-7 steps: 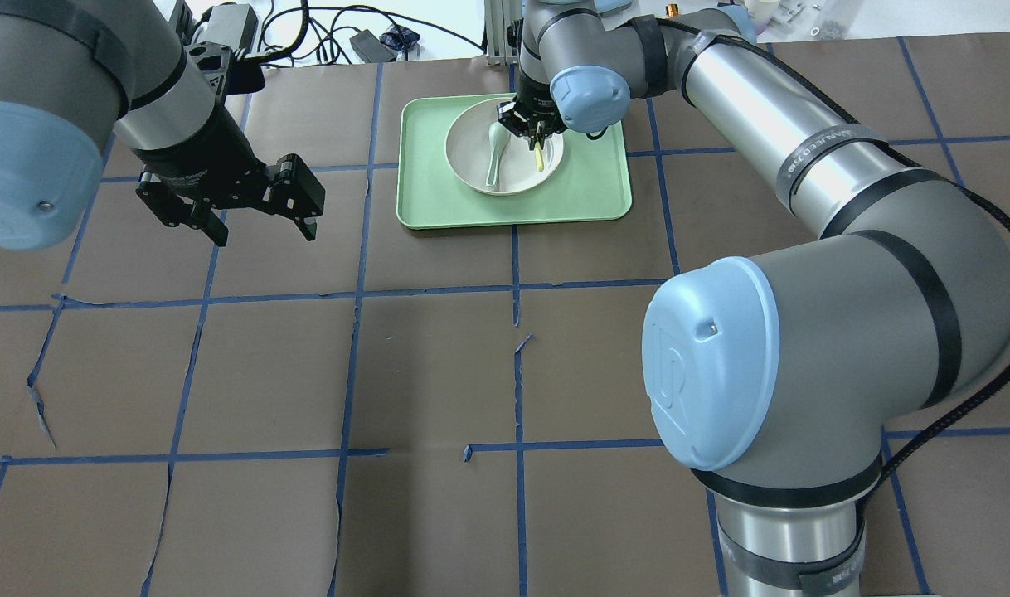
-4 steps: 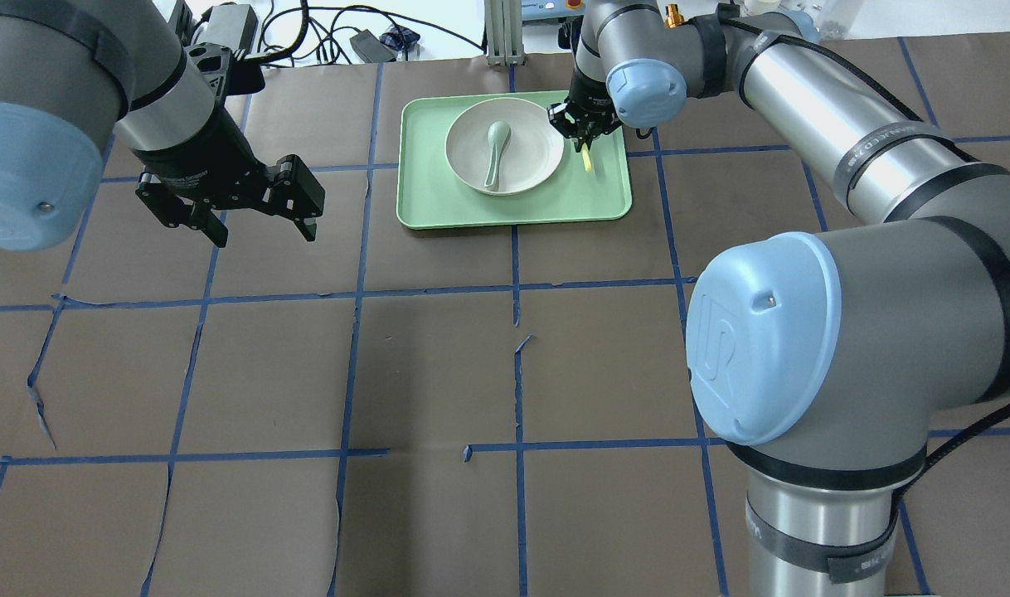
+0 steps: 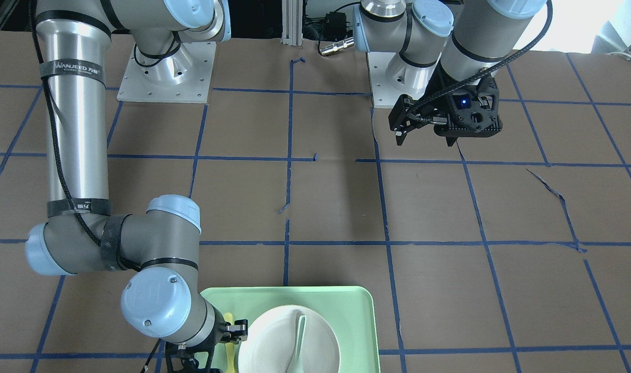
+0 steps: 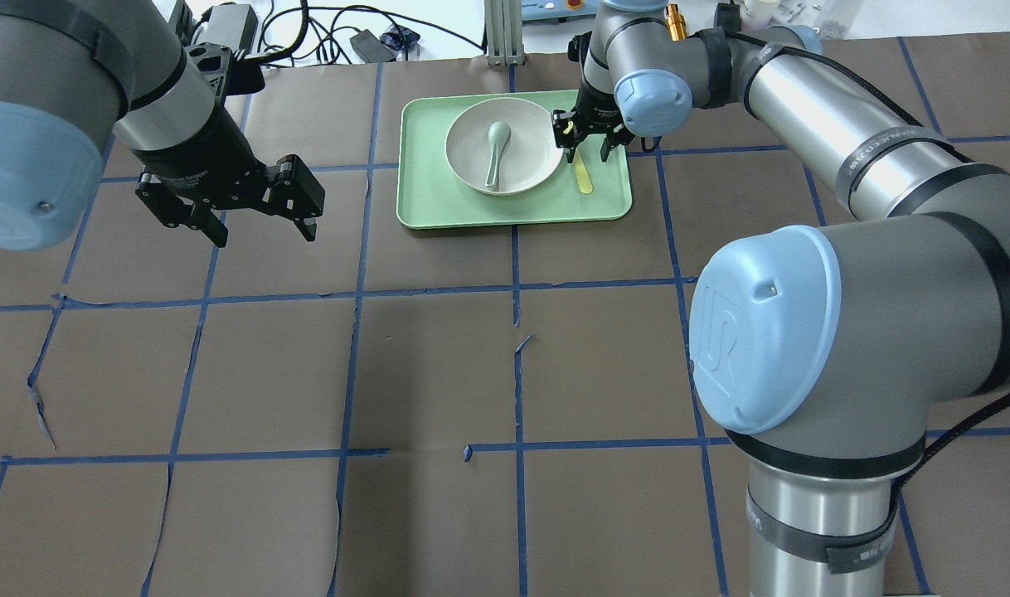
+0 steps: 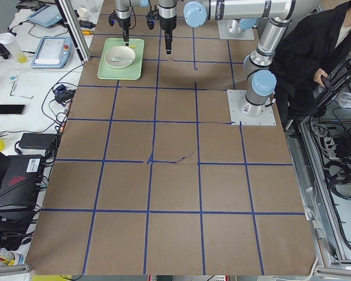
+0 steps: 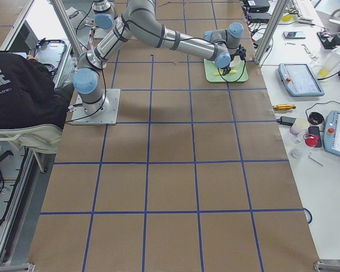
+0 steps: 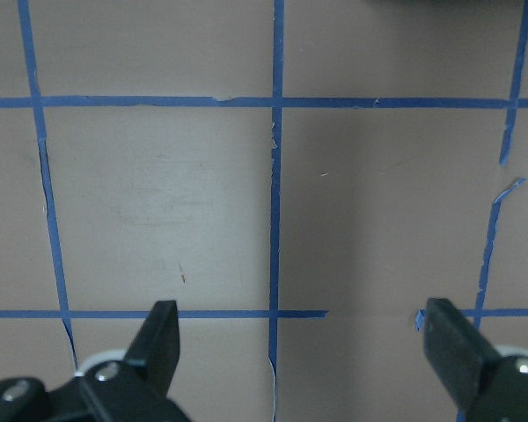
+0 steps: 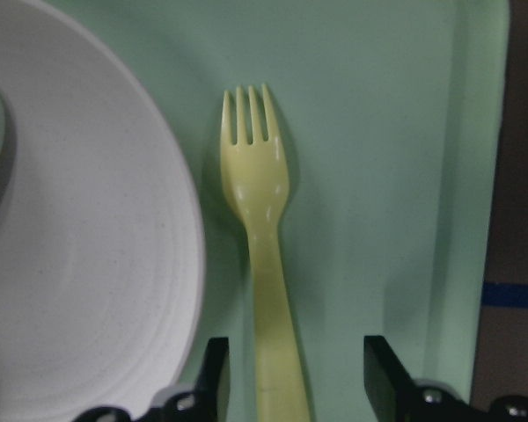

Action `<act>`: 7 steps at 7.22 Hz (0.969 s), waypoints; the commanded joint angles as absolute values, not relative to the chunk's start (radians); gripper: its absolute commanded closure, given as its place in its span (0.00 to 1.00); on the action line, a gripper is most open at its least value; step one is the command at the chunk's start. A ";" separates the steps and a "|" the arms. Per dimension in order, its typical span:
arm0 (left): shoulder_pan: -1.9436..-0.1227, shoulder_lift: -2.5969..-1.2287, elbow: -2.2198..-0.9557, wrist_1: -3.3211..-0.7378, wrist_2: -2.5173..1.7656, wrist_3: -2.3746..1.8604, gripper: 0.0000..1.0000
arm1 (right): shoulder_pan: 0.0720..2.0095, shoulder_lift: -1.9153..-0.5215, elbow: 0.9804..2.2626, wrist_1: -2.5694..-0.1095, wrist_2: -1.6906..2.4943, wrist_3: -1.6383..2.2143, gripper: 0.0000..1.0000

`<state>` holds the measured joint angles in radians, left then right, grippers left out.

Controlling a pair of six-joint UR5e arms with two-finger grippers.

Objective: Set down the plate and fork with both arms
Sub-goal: 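Release the fork and raise the right gripper away from the tray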

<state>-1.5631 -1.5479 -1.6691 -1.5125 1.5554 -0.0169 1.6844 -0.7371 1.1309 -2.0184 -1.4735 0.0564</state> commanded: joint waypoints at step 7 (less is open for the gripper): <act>-1.554 -1.542 -1.664 -1.513 1.557 -0.015 0.00 | 1.462 -1.534 1.783 -1.977 -1.577 -0.190 0.00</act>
